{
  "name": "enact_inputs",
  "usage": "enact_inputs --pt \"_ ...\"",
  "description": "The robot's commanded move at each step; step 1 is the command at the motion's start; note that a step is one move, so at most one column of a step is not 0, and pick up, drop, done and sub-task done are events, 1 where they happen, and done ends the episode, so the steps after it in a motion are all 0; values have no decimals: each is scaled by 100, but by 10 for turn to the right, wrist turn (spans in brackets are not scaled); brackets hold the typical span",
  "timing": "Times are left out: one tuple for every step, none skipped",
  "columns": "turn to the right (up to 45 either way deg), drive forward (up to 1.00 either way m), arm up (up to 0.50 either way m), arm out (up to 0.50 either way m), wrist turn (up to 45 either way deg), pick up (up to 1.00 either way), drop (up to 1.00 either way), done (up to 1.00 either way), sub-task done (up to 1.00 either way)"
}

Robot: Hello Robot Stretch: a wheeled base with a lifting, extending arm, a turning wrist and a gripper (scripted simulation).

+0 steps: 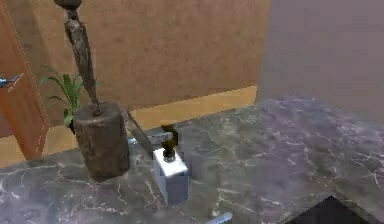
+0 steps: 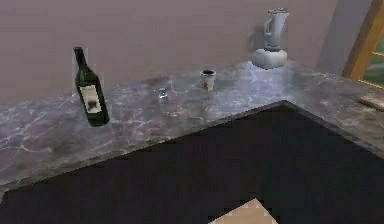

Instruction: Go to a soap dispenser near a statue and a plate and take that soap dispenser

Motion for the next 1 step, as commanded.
enact_inputs --pt "-450 0 0 0 0 0 0 0 0"
